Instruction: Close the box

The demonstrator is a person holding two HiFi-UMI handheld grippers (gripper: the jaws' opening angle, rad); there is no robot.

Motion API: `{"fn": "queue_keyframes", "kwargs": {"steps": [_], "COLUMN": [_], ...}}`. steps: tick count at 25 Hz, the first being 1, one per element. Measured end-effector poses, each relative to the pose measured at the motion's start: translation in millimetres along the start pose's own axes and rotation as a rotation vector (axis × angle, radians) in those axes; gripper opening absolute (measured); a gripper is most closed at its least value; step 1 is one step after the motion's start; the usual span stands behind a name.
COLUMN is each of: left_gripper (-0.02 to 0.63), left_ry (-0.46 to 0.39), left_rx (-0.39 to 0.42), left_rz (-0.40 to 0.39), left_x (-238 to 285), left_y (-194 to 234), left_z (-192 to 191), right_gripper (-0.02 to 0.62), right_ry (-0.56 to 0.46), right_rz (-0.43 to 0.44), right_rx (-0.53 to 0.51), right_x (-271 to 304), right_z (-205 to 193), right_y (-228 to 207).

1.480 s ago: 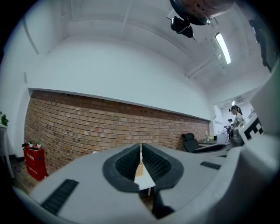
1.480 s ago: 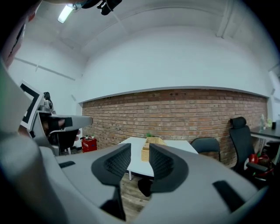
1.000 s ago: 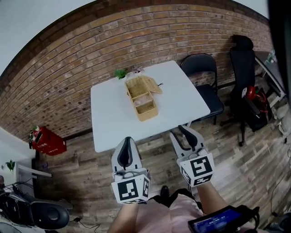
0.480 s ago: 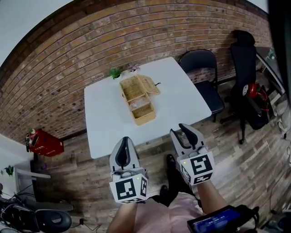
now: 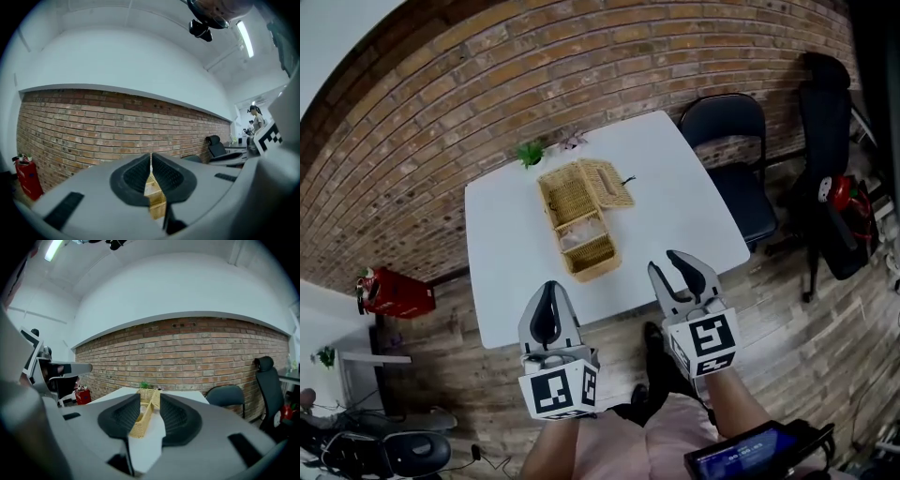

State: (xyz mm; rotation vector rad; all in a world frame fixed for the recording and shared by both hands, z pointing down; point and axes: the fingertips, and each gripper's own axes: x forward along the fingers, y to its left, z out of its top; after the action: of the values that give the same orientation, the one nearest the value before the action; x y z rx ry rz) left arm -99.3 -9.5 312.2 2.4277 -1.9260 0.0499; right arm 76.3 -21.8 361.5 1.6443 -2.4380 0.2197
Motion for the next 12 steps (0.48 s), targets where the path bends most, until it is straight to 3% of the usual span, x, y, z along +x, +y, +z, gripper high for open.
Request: {"fn": "queue_keyframes", "kwargs": {"steps": [12], "left_gripper": [0.02], "left_ry": [-0.009], "left_rx": [0.029], "left_rz": [0.094], "left_x": [86.5], "left_y": [1.9], "left_z": [21.0], "right_gripper": [0.138], "right_ry": [-0.007], "right_rz": [0.075], "right_rx": [-0.011], "right_x": [85.5], "right_z": [26.5], "right_y": [-58.7]}}
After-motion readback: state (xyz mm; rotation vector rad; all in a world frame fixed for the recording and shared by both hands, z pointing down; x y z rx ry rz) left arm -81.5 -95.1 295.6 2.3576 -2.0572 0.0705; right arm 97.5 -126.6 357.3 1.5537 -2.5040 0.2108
